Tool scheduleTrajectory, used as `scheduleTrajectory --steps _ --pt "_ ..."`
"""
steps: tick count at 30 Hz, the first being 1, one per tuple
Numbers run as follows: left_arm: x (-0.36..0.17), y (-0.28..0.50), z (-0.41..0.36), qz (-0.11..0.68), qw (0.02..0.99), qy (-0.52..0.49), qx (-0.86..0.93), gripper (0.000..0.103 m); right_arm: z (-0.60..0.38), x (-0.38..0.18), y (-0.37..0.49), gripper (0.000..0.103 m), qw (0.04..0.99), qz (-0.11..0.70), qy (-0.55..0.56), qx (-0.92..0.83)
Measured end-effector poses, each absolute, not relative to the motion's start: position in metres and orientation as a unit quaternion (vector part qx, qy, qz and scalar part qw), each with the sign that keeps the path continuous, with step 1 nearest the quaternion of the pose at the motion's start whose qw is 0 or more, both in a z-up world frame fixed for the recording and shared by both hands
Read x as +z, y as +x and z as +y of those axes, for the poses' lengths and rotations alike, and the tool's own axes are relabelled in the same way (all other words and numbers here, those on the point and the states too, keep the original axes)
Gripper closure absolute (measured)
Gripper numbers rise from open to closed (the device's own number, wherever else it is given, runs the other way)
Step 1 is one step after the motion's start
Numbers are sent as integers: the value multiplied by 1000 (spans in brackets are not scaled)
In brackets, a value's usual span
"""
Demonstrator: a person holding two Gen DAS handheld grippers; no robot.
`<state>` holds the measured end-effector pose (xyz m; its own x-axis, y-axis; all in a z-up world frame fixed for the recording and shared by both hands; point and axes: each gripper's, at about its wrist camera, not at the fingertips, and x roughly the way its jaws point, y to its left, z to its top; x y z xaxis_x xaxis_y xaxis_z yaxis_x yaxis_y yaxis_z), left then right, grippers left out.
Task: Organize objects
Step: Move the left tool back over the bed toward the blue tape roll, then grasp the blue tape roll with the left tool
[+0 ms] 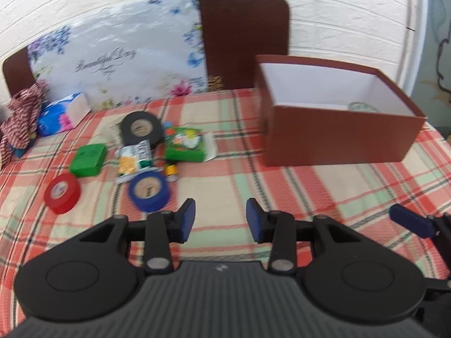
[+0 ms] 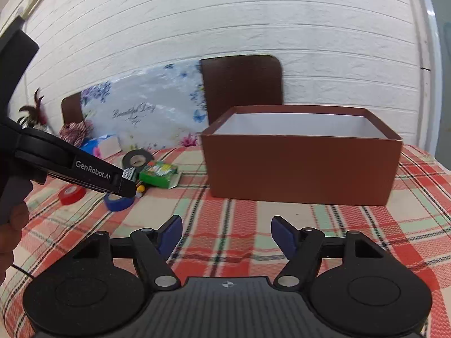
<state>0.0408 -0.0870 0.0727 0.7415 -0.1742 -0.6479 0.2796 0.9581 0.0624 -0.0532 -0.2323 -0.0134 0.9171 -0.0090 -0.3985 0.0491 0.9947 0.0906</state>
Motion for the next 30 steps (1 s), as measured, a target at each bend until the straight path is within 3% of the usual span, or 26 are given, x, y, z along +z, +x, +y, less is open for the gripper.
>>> scheduleTrajectory --steps 2,14,16,30 --pt "65 46 -73 342 930 73 -110 61 -257 -11 -78 40 977 211 38 -5" --pt "-2 77 70 332 943 5 12 60 -156 -21 5 47 959 268 -24 90" --pt "-10 70 85 300 954 -23 3 57 -139 -22 27 47 956 272 -27 110" --pt "-18 72 92 274 960 -55 -18 51 -67 -39 132 47 944 282 -71 157"
